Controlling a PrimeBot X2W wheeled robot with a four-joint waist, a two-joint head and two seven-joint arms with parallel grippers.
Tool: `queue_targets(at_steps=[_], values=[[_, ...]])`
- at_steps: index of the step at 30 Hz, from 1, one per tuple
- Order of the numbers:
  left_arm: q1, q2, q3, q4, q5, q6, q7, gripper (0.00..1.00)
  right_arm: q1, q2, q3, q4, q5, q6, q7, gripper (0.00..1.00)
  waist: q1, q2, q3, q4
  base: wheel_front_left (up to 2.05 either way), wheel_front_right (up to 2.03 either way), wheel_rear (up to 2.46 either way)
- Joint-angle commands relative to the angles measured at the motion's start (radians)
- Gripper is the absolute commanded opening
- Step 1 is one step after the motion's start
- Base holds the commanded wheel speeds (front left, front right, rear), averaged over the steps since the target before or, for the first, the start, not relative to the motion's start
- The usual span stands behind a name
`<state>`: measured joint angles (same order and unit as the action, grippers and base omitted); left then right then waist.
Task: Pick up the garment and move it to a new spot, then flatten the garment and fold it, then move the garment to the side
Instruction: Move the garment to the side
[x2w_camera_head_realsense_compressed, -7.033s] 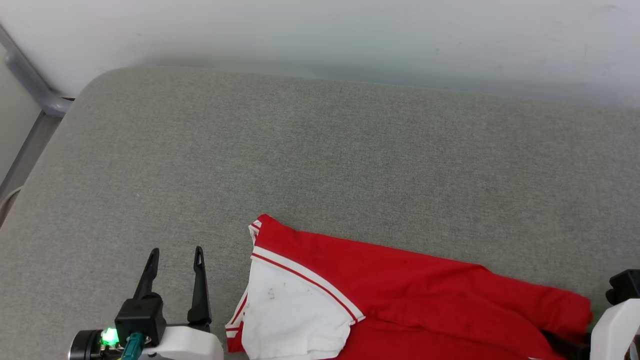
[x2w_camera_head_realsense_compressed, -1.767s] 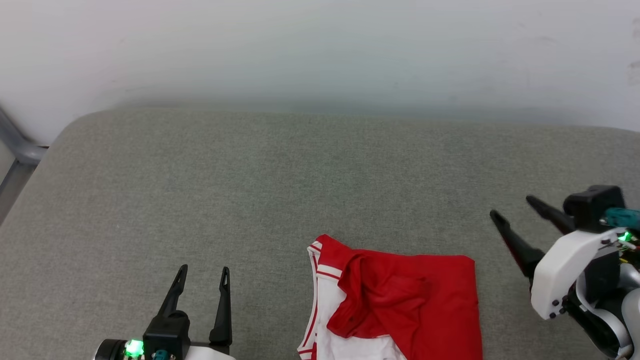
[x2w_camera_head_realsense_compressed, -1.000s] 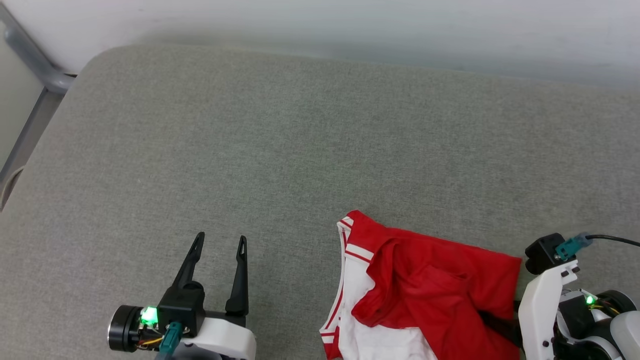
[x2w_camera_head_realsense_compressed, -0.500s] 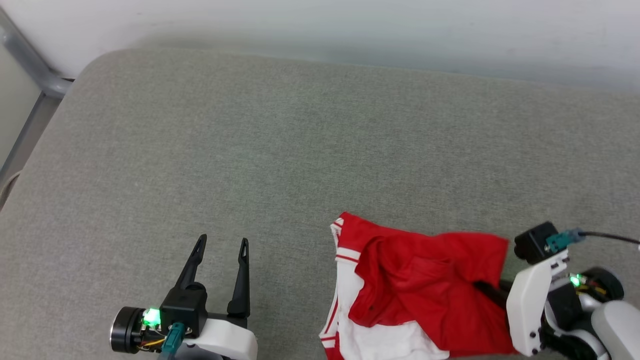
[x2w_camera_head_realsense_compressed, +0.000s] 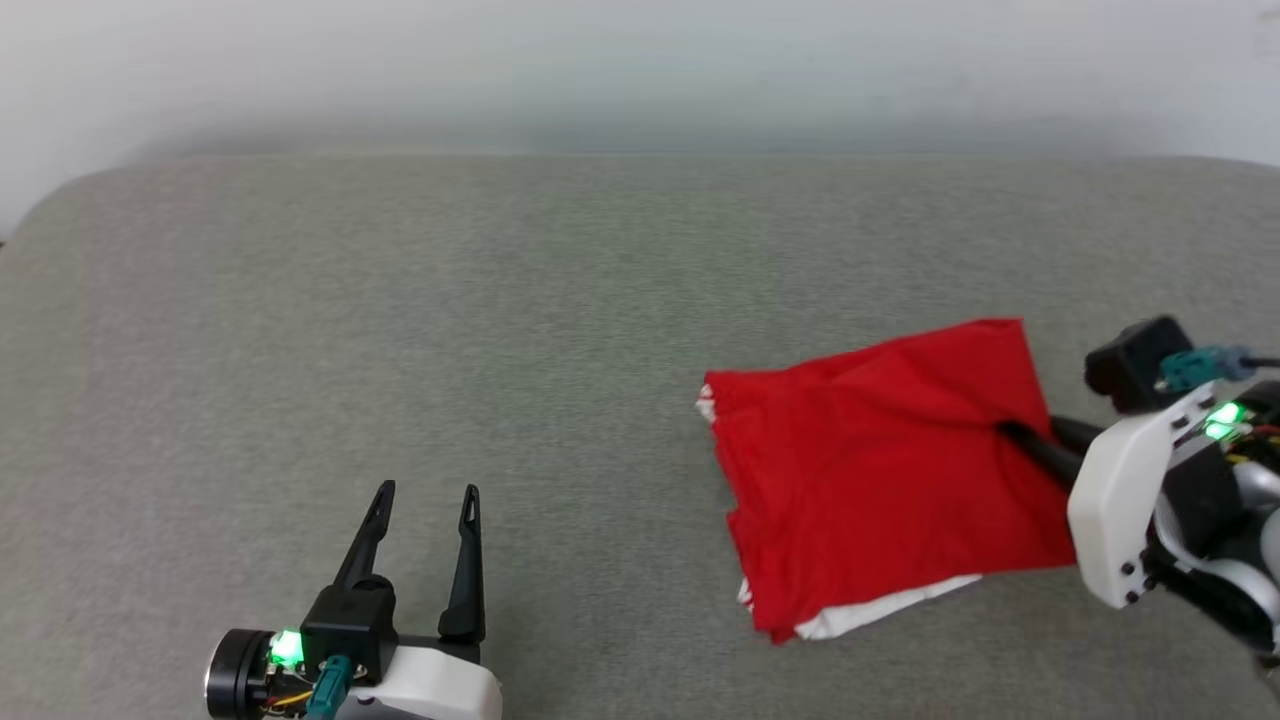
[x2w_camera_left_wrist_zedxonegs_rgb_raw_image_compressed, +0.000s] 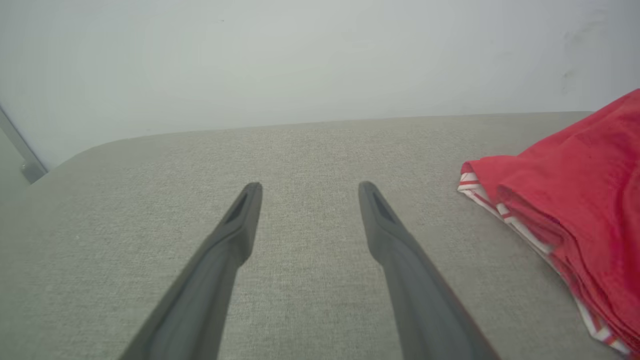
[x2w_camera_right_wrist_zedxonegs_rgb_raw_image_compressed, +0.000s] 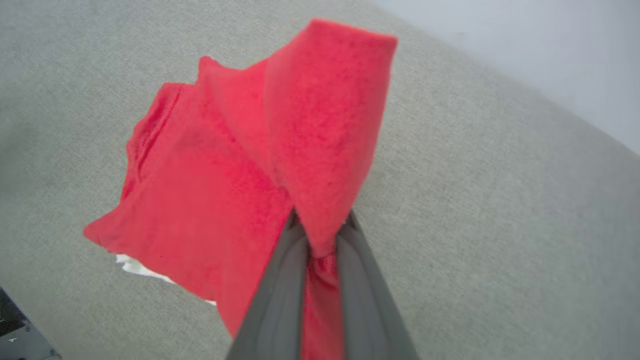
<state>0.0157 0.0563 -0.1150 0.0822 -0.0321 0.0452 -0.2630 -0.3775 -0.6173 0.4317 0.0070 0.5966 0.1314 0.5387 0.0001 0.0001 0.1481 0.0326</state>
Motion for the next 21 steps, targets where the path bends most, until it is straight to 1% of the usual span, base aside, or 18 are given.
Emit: queue_targets(at_steps=[1,6,11,15,21], values=[[0.002,0.000,0.006,-0.006,0.000,0.004,-0.002,1.00,-0.024,-0.010,-0.008,-0.004,-0.002,-0.002,0.000,0.00,-0.0001,-0.0001,0.006,-0.043,0.00,0.00,0.00],[-0.016,0.003,0.011,-0.020,0.012,0.005,-0.002,1.00,-0.045,-0.038,-0.045,0.010,-0.005,-0.002,0.000,0.00,-0.0001,-0.0001,0.038,-0.107,0.00,0.00,0.00],[-0.047,0.019,0.021,-0.040,0.020,0.002,-0.002,1.00,-0.084,-0.071,-0.107,0.055,-0.031,-0.002,-0.016,0.00,-0.0001,-0.0001,0.103,-0.157,0.00,0.00,0.00],[-0.089,0.027,0.019,-0.059,0.028,-0.004,-0.002,1.00,-0.112,-0.092,-0.179,0.117,-0.068,-0.002,-0.031,0.00,-0.0001,-0.0001,0.177,-0.174,0.00,0.00,0.00],[-0.156,0.048,0.007,-0.079,0.041,-0.014,-0.002,1.00,-0.164,-0.160,-0.262,0.235,-0.139,-0.002,-0.063,0.00,-0.0001,-0.0001,0.281,-0.167,0.00,0.00,0.00]])
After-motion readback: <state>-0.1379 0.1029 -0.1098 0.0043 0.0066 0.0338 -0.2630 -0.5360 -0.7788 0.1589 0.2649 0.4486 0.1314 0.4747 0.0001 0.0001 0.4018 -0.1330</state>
